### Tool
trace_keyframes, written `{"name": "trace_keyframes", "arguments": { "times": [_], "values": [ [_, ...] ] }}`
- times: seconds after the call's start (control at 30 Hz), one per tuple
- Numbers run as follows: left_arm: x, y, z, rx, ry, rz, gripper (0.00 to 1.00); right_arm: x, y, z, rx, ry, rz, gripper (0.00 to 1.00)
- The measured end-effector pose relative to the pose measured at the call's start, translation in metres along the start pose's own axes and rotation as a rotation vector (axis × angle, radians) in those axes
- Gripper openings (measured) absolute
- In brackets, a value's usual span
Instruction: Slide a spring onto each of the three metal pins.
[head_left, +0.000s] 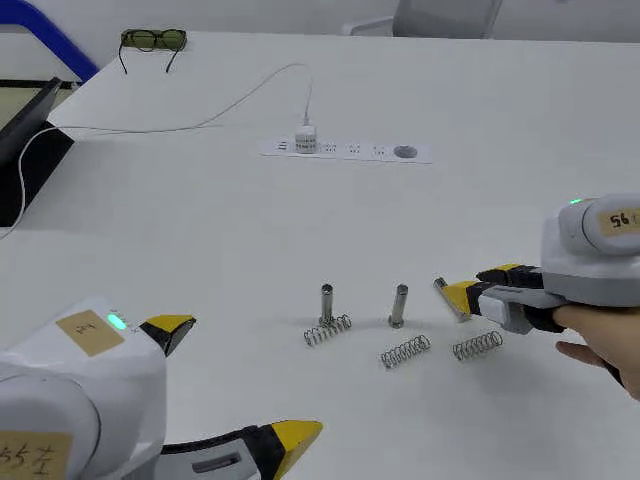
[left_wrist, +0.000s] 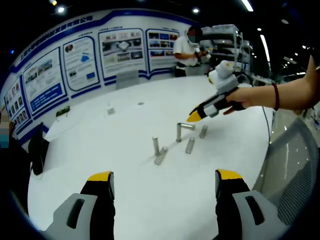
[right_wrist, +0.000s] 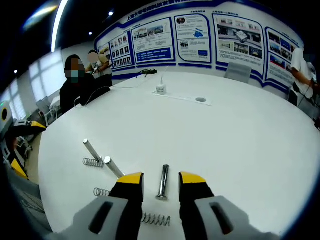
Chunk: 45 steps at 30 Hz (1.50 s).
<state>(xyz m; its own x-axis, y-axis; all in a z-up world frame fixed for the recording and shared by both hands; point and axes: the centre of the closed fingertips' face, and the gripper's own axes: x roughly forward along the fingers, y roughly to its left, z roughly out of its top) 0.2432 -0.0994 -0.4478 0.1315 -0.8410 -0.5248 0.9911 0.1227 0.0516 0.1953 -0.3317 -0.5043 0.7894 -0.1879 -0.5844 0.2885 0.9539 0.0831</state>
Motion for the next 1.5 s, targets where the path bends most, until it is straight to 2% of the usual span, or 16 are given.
{"name": "trace_keyframes", "arguments": {
  "times": [0.53, 0.73, 0.77, 0.93, 1.2, 1.37, 1.5],
  "values": [
    [0.004, -0.002, -0.003, 0.009, 0.009, -0.011, 0.84, 0.033, -0.005, -0.006, 0.052, 0.015, -0.005, 0.22],
    [0.006, -0.002, -0.003, 0.010, 0.010, -0.013, 0.83, 0.040, -0.004, -0.010, 0.045, 0.026, -0.008, 0.19],
    [0.006, -0.002, -0.003, 0.009, 0.010, -0.013, 0.83, 0.041, -0.004, -0.011, 0.023, 0.033, -0.014, 0.19],
    [0.007, -0.001, -0.003, 0.007, 0.011, -0.014, 0.83, 0.041, -0.004, -0.010, 0.011, 0.039, -0.033, 0.16],
    [0.006, -0.003, -0.005, 0.014, 0.020, -0.026, 0.82, 0.041, -0.006, -0.012, -0.020, 0.075, -0.057, 0.10],
    [0.006, -0.005, -0.007, 0.010, 0.025, -0.033, 0.81, 0.041, -0.007, -0.012, 0.009, 0.094, -0.052, 0.09],
    [0.005, -0.006, -0.004, -0.002, 0.013, -0.038, 0.81, 0.036, -0.008, -0.008, 0.039, 0.078, -0.049, 0.09]
  ]
}}
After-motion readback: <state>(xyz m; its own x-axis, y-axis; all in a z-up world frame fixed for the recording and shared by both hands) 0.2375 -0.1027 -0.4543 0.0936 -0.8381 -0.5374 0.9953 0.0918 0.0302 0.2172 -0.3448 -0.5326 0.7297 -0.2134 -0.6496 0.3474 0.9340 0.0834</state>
